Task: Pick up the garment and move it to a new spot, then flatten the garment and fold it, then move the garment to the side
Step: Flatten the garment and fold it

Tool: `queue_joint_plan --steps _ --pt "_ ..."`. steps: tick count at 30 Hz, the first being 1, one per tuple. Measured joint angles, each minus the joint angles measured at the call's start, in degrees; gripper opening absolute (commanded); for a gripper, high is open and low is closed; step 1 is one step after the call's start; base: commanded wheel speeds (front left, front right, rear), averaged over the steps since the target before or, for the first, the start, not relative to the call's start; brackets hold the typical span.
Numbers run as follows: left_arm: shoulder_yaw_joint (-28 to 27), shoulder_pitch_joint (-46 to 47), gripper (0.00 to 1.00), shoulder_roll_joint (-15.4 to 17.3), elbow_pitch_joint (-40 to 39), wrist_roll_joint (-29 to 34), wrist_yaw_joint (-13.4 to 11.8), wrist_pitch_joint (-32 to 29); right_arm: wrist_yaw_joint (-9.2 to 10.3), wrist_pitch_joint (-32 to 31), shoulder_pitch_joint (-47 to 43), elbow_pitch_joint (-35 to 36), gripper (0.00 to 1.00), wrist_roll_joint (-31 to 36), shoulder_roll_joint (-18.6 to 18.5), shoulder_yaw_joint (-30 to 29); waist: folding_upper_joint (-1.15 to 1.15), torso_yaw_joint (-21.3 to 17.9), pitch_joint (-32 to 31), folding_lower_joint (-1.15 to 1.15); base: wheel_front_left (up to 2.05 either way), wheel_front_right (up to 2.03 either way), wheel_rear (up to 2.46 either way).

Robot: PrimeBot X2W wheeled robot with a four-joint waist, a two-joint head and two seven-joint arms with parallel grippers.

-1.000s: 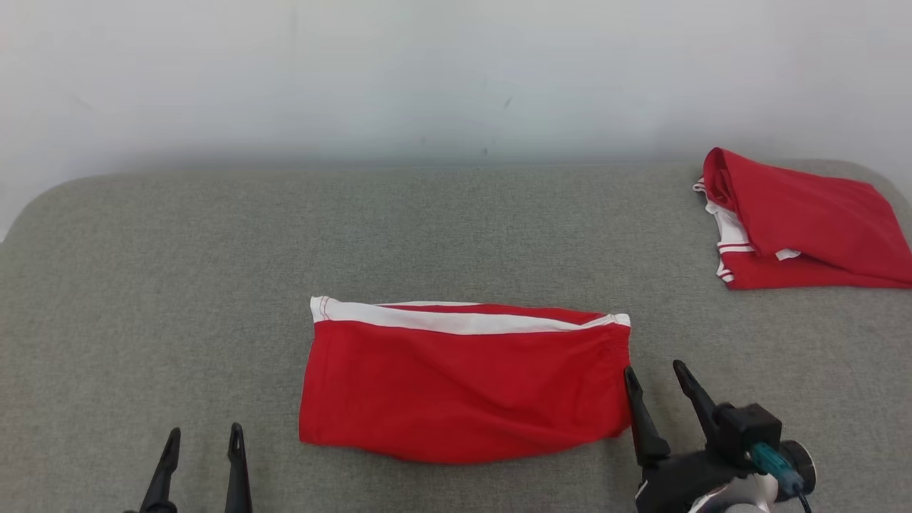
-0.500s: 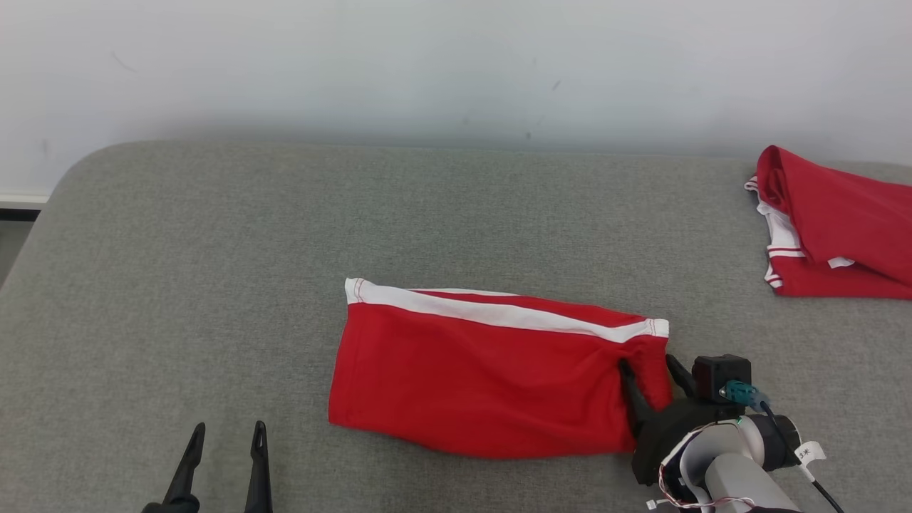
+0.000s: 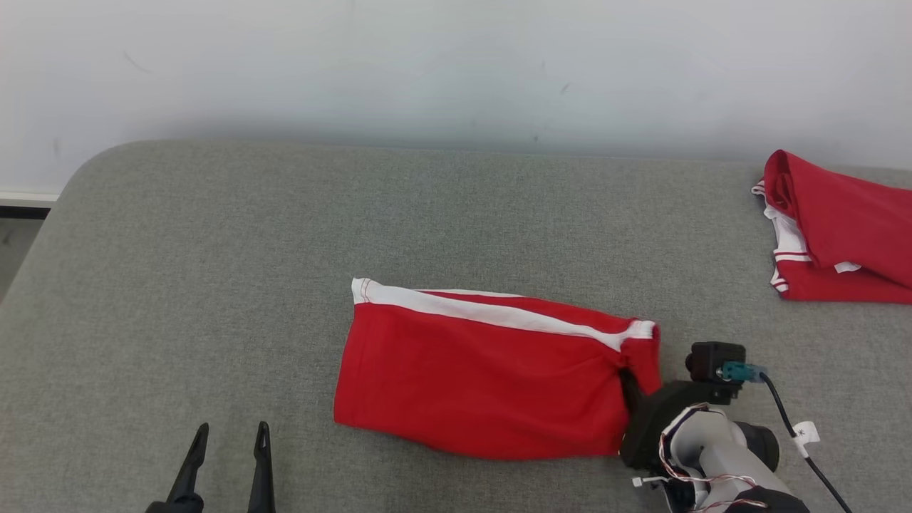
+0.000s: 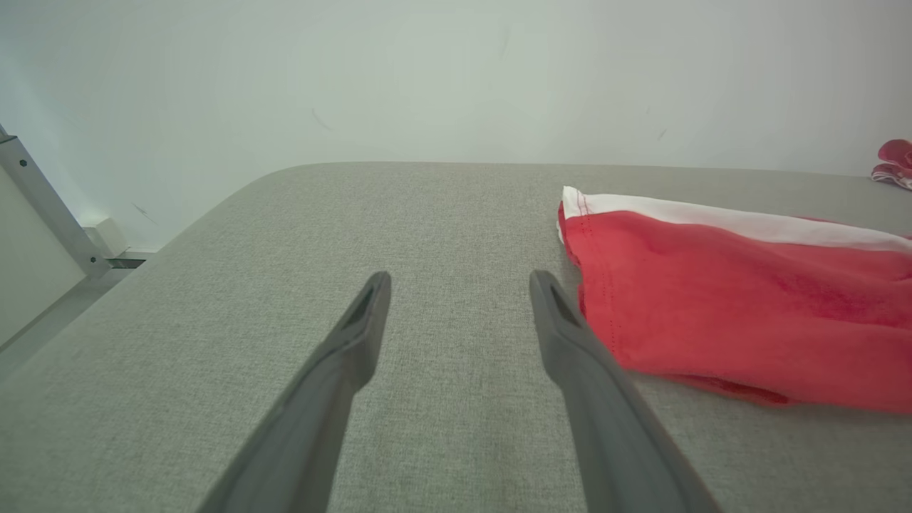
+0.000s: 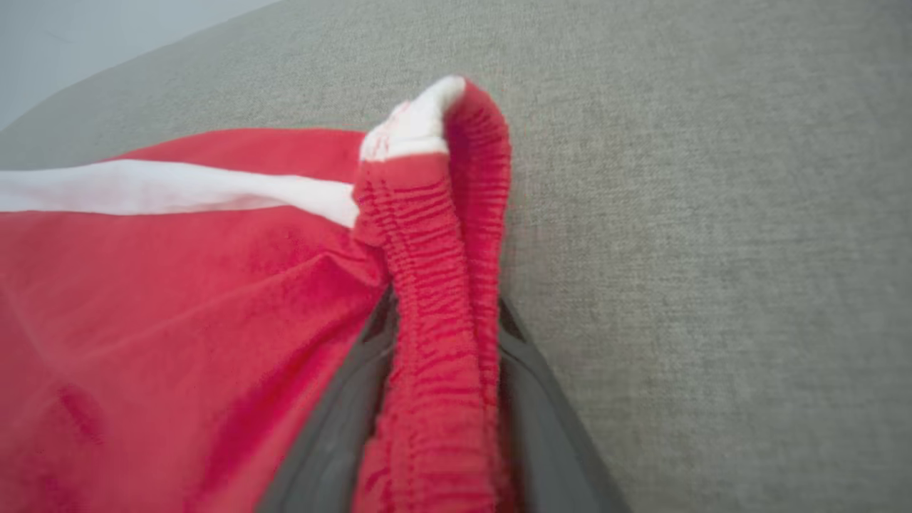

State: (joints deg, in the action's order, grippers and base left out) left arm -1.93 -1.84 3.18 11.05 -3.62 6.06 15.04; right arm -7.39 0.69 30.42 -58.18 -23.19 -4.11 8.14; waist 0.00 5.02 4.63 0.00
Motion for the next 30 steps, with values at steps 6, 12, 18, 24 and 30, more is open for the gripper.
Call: queue_joint_plan --steps 6,12,18,24,30 --pt "0.3 0.6 1.0 -0.1 0.6 0.2 0.4 0.0 -0.21 -3.6 1.2 0.2 0.0 -5.1 -2.7 2.7 0.0 0.0 -0.2 0.0 0.0 0.0 0.0" --pt "0.7 0.5 1.0 -0.1 1.2 0.2 0.5 0.0 -0.19 -6.7 1.7 1.3 0.0 -9.1 -9.6 4.5 0.0 -0.3 -0.9 0.0 0.0 0.0 0.0" --pt "1.3 0.0 1.0 -0.1 1.4 0.2 0.6 0.0 -0.18 -10.1 1.7 4.6 0.0 -12.0 -17.6 7.1 0.0 -1.1 -1.5 0.0 0.0 0.0 0.0" --pt "1.5 -0.3 1.0 -0.2 1.5 0.1 1.0 0.0 -0.16 -14.3 1.3 8.6 0.0 -15.8 -22.5 9.0 0.0 -2.2 -1.7 0.0 0.0 0.0 0.0" --pt "2.1 -0.3 1.0 -0.2 1.8 0.1 1.0 0.0 -0.16 -19.7 1.4 13.5 0.0 -23.6 -23.3 8.4 0.0 -2.8 -1.9 0.0 0.0 0.0 0.0"
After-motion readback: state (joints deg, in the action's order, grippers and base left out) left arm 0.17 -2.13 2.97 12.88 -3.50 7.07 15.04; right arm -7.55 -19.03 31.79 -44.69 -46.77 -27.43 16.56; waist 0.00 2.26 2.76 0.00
